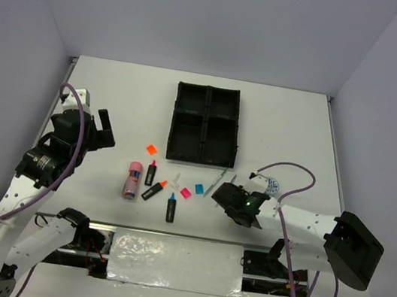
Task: Sort the stationery into containers
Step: Pick up the pen from the center of the board.
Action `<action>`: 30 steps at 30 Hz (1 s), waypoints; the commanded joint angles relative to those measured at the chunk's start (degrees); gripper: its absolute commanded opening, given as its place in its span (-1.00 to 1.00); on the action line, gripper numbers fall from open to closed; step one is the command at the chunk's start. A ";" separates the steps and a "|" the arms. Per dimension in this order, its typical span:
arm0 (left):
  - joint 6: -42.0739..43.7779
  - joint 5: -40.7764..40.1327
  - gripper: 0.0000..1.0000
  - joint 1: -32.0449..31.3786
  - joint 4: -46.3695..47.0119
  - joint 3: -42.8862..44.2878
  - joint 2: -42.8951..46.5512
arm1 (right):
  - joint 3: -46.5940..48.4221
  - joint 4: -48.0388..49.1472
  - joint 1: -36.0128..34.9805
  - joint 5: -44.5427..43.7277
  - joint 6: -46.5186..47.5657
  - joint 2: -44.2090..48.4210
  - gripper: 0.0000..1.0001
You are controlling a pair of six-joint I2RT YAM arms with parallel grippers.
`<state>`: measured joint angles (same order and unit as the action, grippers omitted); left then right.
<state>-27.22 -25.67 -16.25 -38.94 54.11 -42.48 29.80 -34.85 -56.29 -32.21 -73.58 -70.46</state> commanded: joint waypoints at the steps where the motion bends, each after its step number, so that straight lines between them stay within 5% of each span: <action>1: 0.15 0.18 0.99 -0.27 1.67 1.09 0.47 | -2.47 4.18 0.31 2.24 -1.57 -3.28 -0.36; 9: 0.15 0.27 0.99 -0.27 1.76 1.00 0.12 | 0.96 -0.12 0.31 1.45 -1.56 -3.81 -1.00; 20: -2.04 1.24 0.99 -0.27 0.36 4.24 -3.57 | 13.17 -11.64 -5.31 -2.68 1.07 6.03 -1.00; 27: -11.16 3.87 0.99 -1.32 -1.15 8.74 -12.54 | 22.66 -19.28 -6.90 -9.44 7.21 9.72 -1.00; 30: -17.74 3.44 0.99 -7.20 1.84 7.33 -14.99 | 24.16 -21.30 -6.81 -11.56 8.81 11.48 -1.00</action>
<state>-36.73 -23.53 -19.05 -40.80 61.49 -56.18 51.16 -49.84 -62.83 -37.74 -67.68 -60.93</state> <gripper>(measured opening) 0.994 0.173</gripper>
